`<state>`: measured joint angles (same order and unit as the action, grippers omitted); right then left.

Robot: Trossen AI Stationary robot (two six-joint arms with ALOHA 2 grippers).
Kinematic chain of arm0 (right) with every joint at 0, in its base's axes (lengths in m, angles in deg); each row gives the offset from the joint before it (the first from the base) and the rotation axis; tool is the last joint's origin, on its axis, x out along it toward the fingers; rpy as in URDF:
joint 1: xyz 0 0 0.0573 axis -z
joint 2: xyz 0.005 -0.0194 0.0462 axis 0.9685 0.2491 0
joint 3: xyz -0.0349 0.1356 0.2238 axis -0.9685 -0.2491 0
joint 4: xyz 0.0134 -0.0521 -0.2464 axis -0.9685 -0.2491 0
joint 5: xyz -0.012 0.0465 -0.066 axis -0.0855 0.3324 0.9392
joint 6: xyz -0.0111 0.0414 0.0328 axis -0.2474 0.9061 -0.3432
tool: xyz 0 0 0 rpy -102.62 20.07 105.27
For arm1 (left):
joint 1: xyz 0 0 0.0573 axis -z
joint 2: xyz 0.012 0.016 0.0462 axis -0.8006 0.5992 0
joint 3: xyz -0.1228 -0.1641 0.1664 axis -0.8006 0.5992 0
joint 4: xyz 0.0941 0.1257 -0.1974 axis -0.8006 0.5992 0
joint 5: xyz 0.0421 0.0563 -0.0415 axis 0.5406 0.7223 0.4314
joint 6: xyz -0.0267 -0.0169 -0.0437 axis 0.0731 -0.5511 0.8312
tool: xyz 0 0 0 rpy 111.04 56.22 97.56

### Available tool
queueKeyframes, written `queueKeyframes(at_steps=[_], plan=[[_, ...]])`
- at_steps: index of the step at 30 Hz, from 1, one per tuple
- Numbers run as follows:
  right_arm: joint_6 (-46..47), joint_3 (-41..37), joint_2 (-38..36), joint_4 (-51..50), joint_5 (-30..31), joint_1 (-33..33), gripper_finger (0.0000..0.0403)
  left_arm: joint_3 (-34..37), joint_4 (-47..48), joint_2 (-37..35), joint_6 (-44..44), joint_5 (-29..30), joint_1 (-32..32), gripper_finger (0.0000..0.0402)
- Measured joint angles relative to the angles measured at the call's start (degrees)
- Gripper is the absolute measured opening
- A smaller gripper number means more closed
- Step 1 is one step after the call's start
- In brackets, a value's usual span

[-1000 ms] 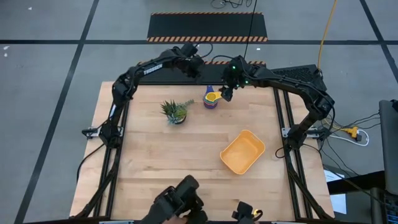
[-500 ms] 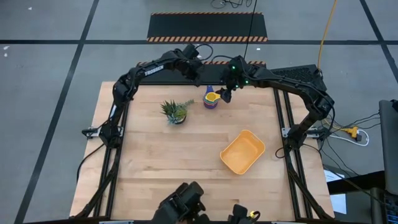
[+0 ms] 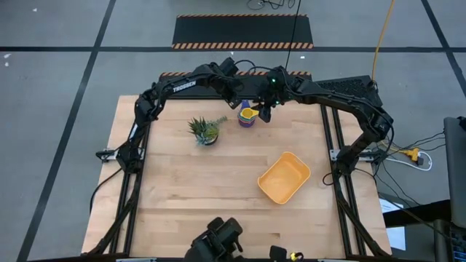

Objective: Nest measuring cups in basket
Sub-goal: Stack the measuring cups on the purple measuring cup

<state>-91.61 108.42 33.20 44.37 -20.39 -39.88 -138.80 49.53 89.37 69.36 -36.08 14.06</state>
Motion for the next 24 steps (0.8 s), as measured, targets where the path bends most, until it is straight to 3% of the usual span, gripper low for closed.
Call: queueKeyframes(at_steps=[6,16,21,24], plan=[[0.0,0.0,-2.9,-1.4,-0.2,-1.3,0.0012,0.1,0.8,4.1,-1.2,-1.6,-1.1,0.0001],[0.3,0.0,-3.9,-1.9,-0.1,-1.3,0.0002,0.0,-5.5,4.6,-0.5,-4.7,-0.7,0.0001],[0.3,0.0,-3.9,-1.9,-0.2,-1.6,0.0002,0.0,-2.9,5.7,-2.3,0.3,-0.7,0.0001],[0.1,0.0,-3.9,-1.7,-0.2,-1.7,0.0001,0.0,-5.5,5.6,-1.5,0.2,-0.7,0.0001]])
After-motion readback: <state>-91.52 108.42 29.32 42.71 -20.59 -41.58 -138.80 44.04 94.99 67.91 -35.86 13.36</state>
